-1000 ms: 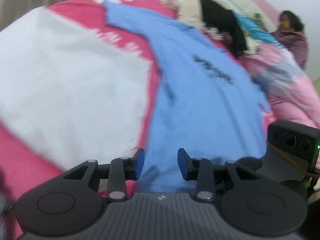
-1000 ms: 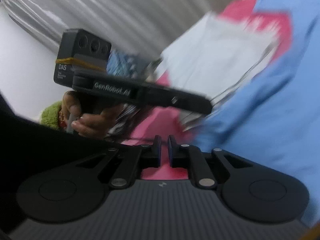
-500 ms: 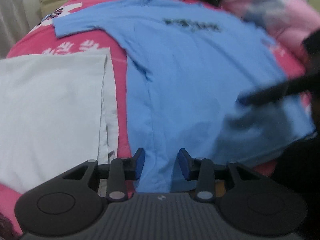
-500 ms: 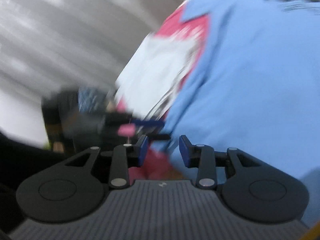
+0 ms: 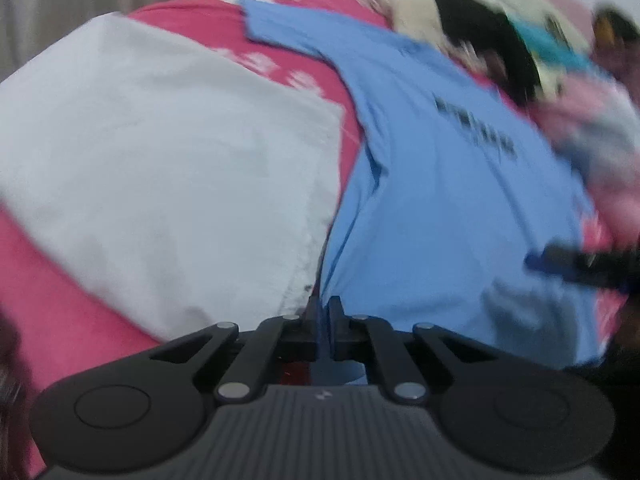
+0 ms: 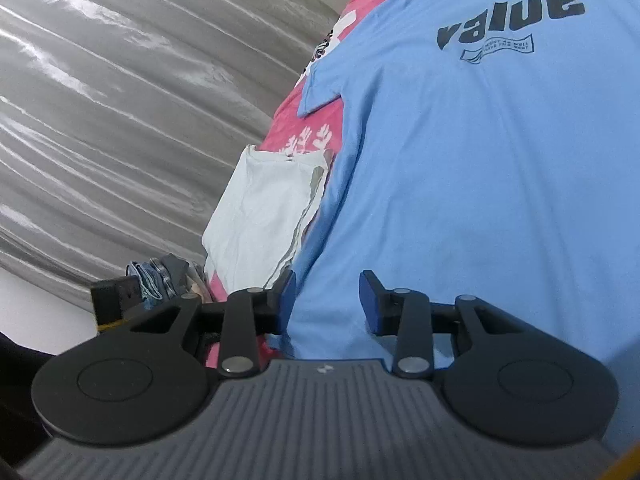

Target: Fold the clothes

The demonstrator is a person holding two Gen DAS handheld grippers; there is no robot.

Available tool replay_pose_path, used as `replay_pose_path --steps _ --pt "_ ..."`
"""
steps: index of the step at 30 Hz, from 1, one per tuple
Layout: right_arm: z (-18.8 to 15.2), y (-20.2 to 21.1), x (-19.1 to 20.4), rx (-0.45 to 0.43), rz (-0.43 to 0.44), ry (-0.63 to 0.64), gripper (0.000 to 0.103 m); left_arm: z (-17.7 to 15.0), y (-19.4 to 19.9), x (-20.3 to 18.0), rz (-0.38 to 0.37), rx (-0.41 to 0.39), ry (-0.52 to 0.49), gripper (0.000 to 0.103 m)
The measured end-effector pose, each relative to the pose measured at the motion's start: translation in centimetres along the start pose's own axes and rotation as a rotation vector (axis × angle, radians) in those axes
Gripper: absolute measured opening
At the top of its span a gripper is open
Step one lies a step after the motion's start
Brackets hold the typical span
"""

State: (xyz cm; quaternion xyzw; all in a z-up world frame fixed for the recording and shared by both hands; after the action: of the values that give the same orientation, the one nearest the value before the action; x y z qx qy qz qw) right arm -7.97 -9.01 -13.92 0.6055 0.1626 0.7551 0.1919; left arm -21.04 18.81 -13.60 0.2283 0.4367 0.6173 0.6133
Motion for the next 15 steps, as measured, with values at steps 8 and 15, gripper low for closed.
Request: replay_pose_path --steps 8,15 --pt "-0.3 0.4 -0.8 0.000 -0.016 -0.012 0.035 -2.3 2.3 3.6 -0.087 -0.058 0.342 0.003" --pt "-0.3 0.3 -0.8 -0.002 -0.046 -0.005 0.035 -3.3 0.8 3.7 -0.050 0.014 0.312 0.007"
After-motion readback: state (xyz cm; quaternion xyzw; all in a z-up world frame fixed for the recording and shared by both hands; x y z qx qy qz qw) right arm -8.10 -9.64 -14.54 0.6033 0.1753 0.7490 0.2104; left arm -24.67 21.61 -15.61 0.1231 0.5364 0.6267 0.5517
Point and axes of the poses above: each gripper's, at about its wrist camera, not at the fingertips, and y roughly against the way its jaws point, x to its left, z to its top, the point moved 4 cm from there along -y, roughly the way its jaws point, and after that the axes turned 12 degrees about -y, right-handed, at the moved point
